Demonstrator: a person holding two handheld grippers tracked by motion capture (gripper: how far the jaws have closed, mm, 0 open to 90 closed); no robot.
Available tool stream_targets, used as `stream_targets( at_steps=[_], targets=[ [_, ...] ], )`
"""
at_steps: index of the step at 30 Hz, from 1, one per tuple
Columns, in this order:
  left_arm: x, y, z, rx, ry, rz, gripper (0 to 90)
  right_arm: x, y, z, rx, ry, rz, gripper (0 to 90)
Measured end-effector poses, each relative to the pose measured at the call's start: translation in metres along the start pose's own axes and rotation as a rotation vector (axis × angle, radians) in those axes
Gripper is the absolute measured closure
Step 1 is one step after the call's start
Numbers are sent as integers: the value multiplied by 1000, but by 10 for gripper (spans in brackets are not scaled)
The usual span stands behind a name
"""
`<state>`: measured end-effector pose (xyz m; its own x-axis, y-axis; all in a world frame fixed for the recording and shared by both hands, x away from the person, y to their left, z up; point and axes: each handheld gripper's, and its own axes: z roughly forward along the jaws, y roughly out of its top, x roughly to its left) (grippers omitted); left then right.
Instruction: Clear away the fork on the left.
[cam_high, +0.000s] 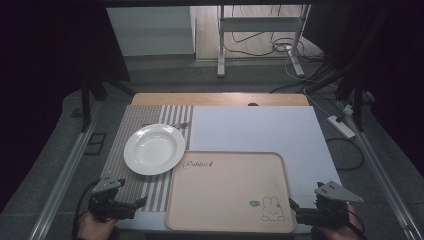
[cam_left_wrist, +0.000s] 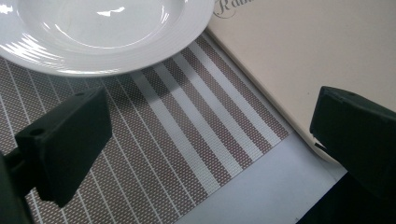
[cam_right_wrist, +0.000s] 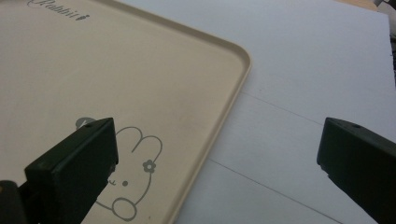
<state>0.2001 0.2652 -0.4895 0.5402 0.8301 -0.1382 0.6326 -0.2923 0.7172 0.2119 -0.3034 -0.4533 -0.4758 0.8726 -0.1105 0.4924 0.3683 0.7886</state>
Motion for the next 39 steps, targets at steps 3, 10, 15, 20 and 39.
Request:
stream_targets(
  at_steps=[3, 10, 15, 20, 39],
  targets=[
    [2, 0, 0, -3, -12, -11, 2, 0, 0, 1, 10, 3, -3, 0],
    [2, 0, 0, 4, -12, -13, 6, 1, 0, 1, 16, 4, -7, 0],
    [3, 0, 1, 6, -14, -24, 9, 1, 0, 2, 21, 4, -10, 0],
    [3, 1, 1, 13, -13, -26, 9, 2, 0, 2, 23, 6, -15, 0],
    [5, 7, 7, 32, -31, -6, 0, 6, 1, 4, 46, 1, -57, 0]
  ],
)
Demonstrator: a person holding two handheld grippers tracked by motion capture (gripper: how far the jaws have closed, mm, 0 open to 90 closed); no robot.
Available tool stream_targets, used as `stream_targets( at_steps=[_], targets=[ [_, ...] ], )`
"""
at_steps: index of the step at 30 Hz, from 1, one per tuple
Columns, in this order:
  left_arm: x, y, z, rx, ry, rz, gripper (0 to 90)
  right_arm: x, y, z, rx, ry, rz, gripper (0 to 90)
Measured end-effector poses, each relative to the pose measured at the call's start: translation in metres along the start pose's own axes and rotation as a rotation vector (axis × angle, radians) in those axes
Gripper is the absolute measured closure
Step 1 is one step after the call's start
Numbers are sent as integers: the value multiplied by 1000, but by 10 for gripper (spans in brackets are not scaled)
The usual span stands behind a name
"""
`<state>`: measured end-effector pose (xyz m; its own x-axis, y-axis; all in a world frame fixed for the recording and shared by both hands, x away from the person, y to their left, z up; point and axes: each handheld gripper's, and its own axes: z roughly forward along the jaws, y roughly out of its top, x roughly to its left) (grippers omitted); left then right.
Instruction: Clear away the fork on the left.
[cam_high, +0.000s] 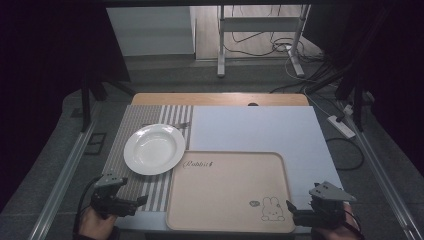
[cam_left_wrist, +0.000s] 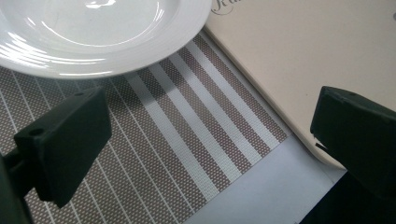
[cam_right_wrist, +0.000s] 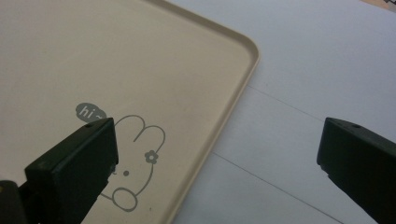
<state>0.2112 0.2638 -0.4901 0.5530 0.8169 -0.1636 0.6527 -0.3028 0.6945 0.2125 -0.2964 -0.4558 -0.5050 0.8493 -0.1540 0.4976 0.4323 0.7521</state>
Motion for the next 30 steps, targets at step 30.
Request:
stream_targets(
  at_steps=[30],
  targets=[
    [19, 27, 29, 9, -21, 2, 0, 3, 1, 2, 17, 0, -35, 0]
  ],
)
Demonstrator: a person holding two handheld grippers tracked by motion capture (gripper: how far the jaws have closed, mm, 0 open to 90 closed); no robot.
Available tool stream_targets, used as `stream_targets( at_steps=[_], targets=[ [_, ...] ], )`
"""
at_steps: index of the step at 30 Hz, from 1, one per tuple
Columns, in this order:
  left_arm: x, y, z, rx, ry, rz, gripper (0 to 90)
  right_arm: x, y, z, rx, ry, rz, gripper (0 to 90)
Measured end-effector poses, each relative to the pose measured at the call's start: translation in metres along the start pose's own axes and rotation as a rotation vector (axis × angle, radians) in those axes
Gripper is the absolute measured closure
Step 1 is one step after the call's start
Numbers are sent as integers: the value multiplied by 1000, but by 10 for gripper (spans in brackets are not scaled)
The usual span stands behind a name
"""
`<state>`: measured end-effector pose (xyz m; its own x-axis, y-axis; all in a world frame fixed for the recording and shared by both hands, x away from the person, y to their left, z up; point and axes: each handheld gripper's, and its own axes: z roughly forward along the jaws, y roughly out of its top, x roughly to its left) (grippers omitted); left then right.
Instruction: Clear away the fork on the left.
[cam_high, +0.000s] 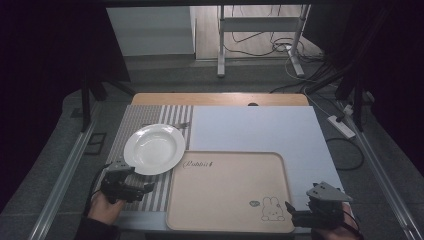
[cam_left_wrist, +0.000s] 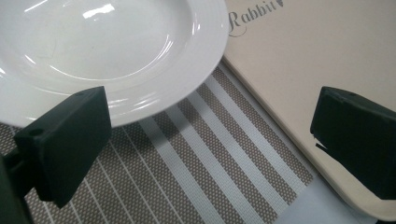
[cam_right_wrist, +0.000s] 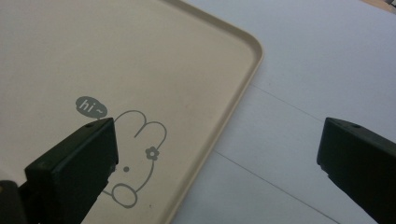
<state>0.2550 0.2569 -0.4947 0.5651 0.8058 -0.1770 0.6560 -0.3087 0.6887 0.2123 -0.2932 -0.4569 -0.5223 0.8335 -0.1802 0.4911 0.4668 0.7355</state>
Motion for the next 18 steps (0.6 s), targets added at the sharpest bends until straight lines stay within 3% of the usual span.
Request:
stream_targets(
  at_steps=[18],
  targets=[
    [22, 37, 30, 56, -4, 8, 0, 1, 0, 1, 5, -1, -13, 0]
  ],
)
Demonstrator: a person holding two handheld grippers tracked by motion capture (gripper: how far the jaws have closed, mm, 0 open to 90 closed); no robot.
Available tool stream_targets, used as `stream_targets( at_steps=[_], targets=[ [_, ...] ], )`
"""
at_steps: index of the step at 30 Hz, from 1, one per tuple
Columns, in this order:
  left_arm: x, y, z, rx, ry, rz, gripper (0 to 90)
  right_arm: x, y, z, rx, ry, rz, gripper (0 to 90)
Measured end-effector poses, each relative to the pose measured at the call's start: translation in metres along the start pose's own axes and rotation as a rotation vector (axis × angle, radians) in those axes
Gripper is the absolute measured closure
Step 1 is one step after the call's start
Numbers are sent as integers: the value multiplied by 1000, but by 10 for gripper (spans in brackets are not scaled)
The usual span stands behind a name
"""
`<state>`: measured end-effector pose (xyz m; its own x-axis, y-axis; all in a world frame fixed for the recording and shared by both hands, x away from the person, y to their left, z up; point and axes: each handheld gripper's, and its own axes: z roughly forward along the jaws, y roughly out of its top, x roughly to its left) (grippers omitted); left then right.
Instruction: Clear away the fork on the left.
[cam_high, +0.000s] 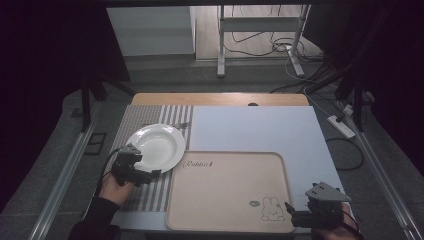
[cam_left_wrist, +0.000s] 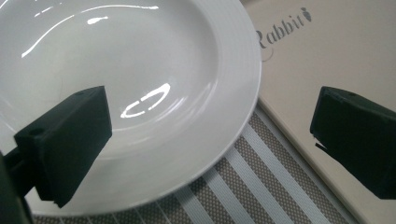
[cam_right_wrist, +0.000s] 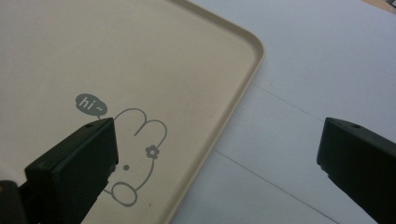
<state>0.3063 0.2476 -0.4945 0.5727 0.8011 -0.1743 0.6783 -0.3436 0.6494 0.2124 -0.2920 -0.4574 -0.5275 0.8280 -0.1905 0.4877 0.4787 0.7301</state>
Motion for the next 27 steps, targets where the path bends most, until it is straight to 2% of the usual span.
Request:
stream_targets(
  at_steps=[9, 15, 18, 27],
  targets=[
    [7, 20, 12, 8, 2, 15, 0, 0, 0, 0, 4, 2, -4, 0],
    [11, 32, 19, 9, -6, 13, 1, 1, 0, 0, 7, 2, -8, 0],
    [13, 39, 24, -7, -18, 0, 0, 1, 0, 1, 9, 3, -11, 0],
    [19, 57, 38, 12, -6, 22, 0, 1, 0, 1, 10, 5, -15, 0]
  ],
)
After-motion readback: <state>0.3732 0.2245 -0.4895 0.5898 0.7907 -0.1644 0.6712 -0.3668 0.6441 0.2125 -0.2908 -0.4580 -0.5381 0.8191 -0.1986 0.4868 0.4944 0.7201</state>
